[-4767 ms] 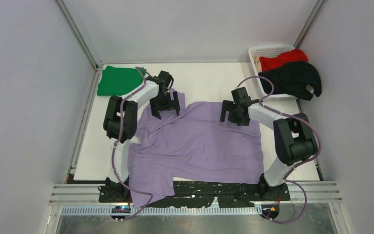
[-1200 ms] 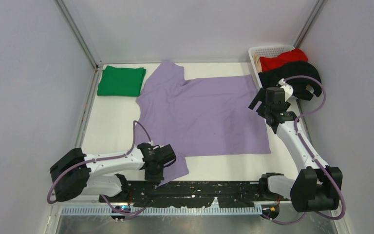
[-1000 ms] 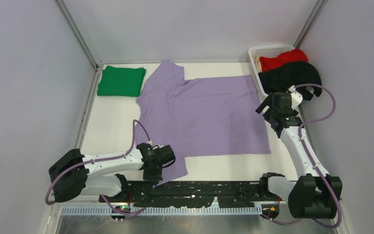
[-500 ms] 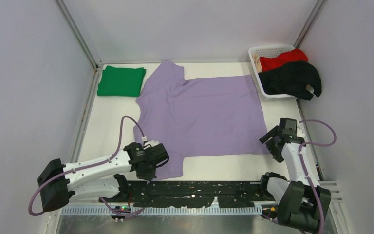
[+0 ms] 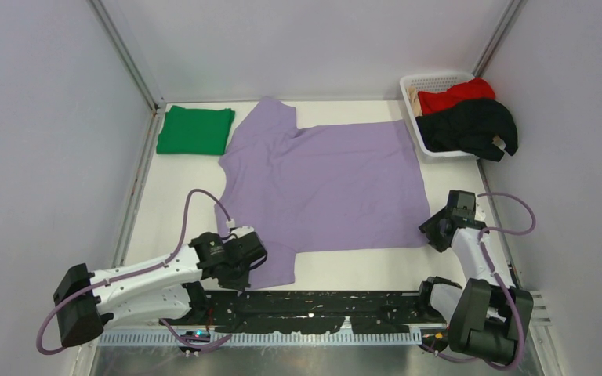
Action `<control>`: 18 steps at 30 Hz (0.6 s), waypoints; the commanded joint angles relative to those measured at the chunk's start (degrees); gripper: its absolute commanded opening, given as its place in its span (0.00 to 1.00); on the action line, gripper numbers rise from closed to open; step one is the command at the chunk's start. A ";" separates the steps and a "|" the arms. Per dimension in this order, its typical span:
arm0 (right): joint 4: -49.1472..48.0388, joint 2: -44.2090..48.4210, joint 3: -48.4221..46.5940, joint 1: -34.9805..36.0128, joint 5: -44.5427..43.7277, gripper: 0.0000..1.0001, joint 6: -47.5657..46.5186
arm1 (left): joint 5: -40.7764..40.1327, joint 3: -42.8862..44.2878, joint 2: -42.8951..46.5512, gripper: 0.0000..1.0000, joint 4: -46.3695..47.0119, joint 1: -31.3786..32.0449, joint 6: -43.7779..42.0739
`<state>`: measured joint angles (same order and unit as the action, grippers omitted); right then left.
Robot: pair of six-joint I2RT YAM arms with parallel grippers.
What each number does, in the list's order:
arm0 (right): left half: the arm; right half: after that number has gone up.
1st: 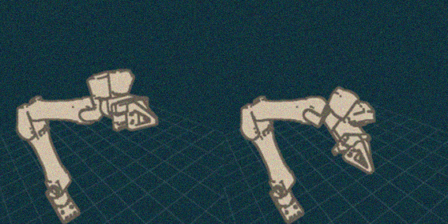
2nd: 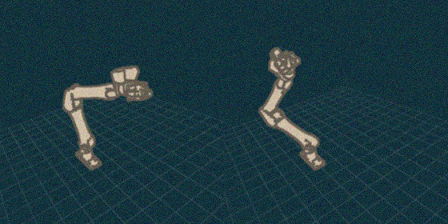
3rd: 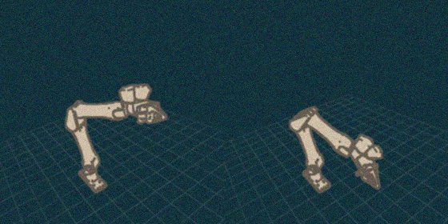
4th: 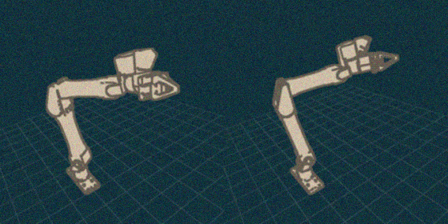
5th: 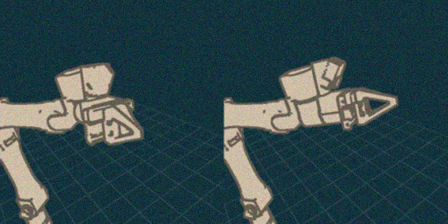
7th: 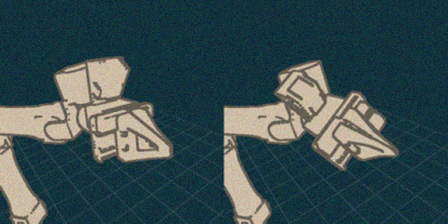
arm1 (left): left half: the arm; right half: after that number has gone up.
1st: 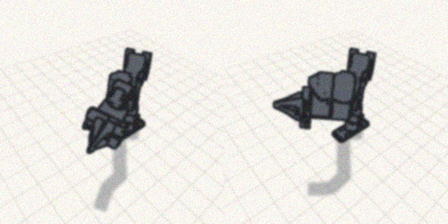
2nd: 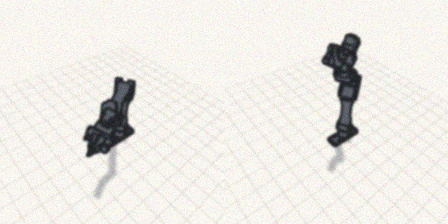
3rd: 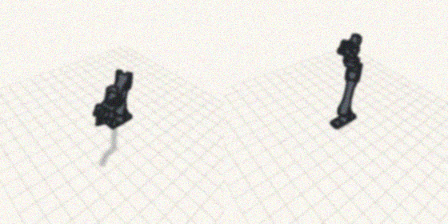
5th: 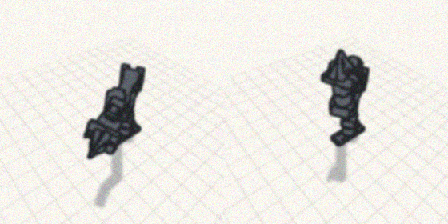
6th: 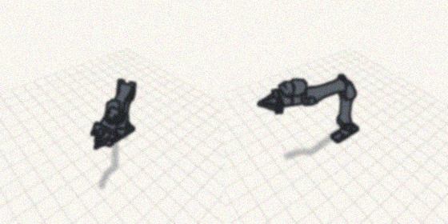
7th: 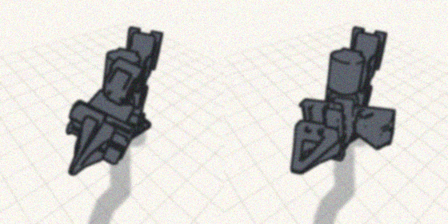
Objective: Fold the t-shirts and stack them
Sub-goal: Grab the side of the flattened tshirt closest away from the robot with both arms
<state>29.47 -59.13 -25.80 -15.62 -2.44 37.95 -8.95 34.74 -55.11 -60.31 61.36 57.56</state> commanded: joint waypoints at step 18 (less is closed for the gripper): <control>10.45 -0.09 -1.46 -0.15 -1.94 0.05 -2.84 | 8.53 -6.24 4.92 0.00 -2.52 -0.27 -1.87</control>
<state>30.52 -61.71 -26.92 -15.62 -3.11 37.01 -4.34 30.76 -52.64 -60.18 61.21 55.53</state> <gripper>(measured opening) 0.084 0.026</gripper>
